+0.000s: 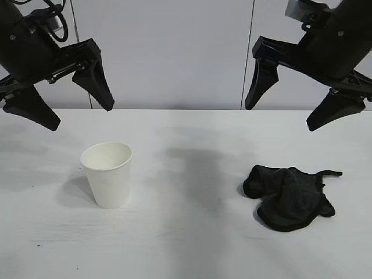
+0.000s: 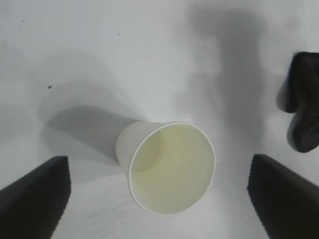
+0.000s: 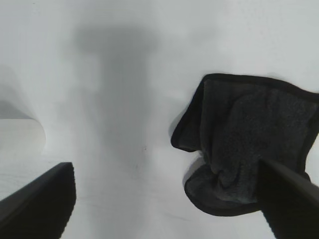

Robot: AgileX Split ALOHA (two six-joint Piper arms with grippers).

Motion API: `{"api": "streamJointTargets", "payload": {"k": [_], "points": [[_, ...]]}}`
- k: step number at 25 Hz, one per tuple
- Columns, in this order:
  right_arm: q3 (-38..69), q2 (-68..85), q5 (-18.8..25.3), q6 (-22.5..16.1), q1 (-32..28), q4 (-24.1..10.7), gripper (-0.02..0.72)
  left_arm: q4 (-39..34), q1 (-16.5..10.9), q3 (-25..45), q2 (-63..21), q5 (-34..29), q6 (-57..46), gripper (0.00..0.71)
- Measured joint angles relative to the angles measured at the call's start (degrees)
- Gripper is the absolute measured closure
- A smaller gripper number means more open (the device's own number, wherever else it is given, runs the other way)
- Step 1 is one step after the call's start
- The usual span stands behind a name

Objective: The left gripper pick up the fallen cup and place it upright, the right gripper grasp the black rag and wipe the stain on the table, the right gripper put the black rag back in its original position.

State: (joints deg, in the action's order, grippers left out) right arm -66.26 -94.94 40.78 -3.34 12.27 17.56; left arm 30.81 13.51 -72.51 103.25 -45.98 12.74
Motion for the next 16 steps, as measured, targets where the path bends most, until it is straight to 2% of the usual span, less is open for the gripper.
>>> {"api": "streamJointTargets", "payload": {"k": [16], "points": [[0.00,0.00,-1.22,0.00,0.00,0.00,0.022,0.00,0.00,0.00,0.00,-0.02,0.00,0.015]]}}
